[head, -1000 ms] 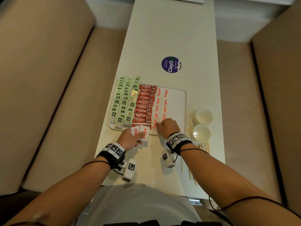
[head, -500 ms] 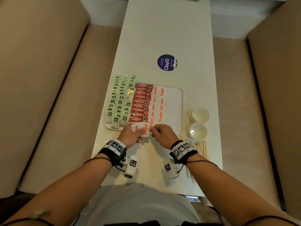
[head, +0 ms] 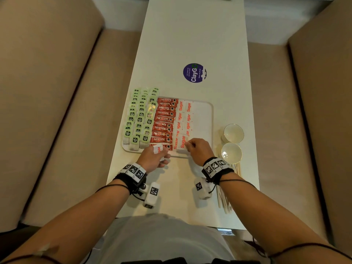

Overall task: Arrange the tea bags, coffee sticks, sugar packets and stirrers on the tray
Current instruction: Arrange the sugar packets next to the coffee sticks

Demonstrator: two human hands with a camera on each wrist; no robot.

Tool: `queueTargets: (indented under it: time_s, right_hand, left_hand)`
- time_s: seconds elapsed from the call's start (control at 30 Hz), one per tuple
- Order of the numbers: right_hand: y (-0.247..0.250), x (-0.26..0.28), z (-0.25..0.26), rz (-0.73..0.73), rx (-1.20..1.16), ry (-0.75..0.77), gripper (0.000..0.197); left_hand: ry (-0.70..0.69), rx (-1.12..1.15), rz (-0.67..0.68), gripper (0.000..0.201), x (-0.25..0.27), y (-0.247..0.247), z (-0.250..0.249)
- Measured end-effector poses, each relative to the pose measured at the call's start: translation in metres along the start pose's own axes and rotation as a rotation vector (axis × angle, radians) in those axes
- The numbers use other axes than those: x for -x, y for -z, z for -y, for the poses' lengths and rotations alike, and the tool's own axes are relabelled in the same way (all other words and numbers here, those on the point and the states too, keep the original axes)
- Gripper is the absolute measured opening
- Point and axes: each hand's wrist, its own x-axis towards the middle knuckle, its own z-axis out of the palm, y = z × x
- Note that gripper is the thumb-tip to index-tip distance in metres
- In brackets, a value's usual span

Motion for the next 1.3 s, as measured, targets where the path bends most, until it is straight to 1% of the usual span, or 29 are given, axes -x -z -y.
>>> queueTargets:
  time_s: [0.1,0.33,0.53,0.67,0.77,0.87,0.93,1.0,1.07,1.17,1.3]
  right_hand:
    - [0.003,-0.007,-0.004,-0.009,0.040,-0.044,0.029]
    - [-0.001,-0.013,-0.011,0.016,0.108,-0.146,0.038]
    - [-0.003,-0.012,-0.010,0.008,0.160,-0.155,0.037]
    - [-0.004,-0.011,-0.011,-0.008,0.168,-0.155,0.038]
    - [-0.004,-0.011,-0.010,-0.020,0.162,-0.170,0.039]
    - [-0.004,-0.010,-0.009,-0.043,0.142,-0.183,0.038]
    - [-0.004,-0.008,-0.006,-0.070,0.135,-0.181,0.033]
    - [-0.004,-0.004,-0.003,-0.089,0.097,-0.162,0.025]
    - [-0.006,0.001,-0.001,-0.072,0.051,-0.090,0.021]
    - [-0.008,0.008,0.004,0.019,-0.024,0.050,0.023]
    - [-0.012,0.017,0.008,0.106,-0.130,0.093,0.022]
  left_hand:
    - [0.016,-0.012,0.001,0.014,0.001,0.002,0.001]
    - [0.026,-0.073,0.011,0.014,0.001,0.003,0.003]
    - [0.024,-0.083,0.022,0.014,0.002,0.004,0.004]
    - [0.055,-0.072,0.014,0.023,0.003,0.006,0.002]
    - [0.042,-0.072,0.026,0.028,0.003,0.008,0.002]
    - [0.028,-0.089,0.030,0.027,0.004,0.008,0.000]
    - [0.021,-0.097,0.044,0.023,0.003,0.007,0.000]
    - [0.003,-0.111,0.069,0.018,0.003,0.007,0.001]
    - [-0.025,-0.127,0.092,0.016,0.003,0.007,0.003]
    - [-0.068,-0.159,0.109,0.018,0.002,0.008,0.004]
    - [-0.098,-0.228,0.102,0.019,-0.001,0.006,0.007]
